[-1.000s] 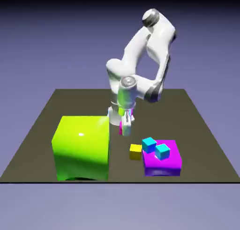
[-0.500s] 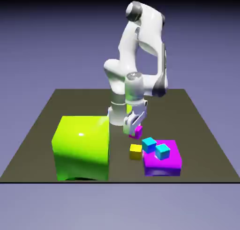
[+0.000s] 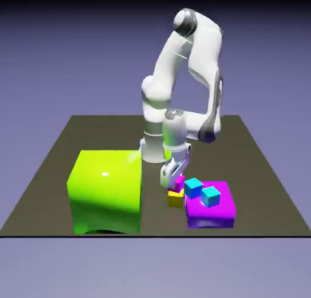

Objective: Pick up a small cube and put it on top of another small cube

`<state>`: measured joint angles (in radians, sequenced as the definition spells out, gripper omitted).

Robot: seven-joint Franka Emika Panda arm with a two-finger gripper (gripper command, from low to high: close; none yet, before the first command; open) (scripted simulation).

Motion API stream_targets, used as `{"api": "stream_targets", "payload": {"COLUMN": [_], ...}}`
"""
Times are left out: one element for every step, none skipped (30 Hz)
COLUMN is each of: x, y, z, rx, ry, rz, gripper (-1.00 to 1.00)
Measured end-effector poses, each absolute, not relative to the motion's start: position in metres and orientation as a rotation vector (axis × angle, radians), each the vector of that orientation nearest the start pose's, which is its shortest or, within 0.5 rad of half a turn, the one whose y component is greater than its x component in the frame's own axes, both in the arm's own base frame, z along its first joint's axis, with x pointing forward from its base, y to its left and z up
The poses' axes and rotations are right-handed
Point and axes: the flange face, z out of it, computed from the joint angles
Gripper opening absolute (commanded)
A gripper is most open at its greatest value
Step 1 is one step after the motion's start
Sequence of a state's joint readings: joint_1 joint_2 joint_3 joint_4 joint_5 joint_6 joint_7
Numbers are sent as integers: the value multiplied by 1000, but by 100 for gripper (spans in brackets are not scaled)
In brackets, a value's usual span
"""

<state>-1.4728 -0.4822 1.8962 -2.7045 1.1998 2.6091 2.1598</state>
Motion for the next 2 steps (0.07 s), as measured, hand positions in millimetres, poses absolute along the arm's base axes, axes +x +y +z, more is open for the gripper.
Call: {"api": "stream_targets", "payload": {"x": [365, 365], "y": [74, 74], "z": [180, 180], "rx": [-502, -502], "ry": [3061, 3061], "rz": [83, 83], "gripper": [100, 100]}}
